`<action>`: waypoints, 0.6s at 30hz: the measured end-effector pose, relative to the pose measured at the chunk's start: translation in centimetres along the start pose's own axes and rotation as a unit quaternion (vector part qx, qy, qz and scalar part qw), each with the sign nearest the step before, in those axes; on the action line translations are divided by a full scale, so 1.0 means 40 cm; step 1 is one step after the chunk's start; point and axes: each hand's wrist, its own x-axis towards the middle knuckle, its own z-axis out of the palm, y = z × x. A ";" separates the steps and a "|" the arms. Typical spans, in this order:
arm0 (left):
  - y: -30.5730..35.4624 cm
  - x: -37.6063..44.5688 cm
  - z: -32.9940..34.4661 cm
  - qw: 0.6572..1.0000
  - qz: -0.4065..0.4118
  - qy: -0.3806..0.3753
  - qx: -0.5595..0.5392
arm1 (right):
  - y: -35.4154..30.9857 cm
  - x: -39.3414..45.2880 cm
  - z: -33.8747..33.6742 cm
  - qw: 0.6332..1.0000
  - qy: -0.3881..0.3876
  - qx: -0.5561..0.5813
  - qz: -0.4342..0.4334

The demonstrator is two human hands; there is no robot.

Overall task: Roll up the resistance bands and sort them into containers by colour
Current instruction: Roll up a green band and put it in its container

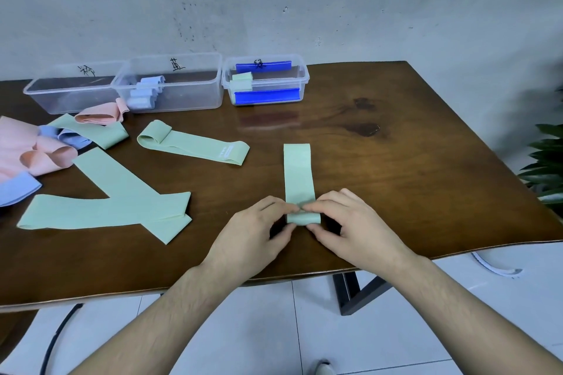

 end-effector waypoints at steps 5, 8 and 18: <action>0.009 -0.022 -0.007 1.000 0.029 -0.009 -0.005 | -0.005 -0.034 -0.006 1.000 0.007 0.022 -0.006; 0.003 -0.023 0.000 1.000 0.019 -0.006 -0.006 | 0.000 -0.038 0.000 1.000 0.025 0.007 -0.006; 0.003 -0.010 0.005 1.000 -0.020 0.002 0.003 | 0.003 -0.015 0.001 1.000 0.011 -0.004 -0.008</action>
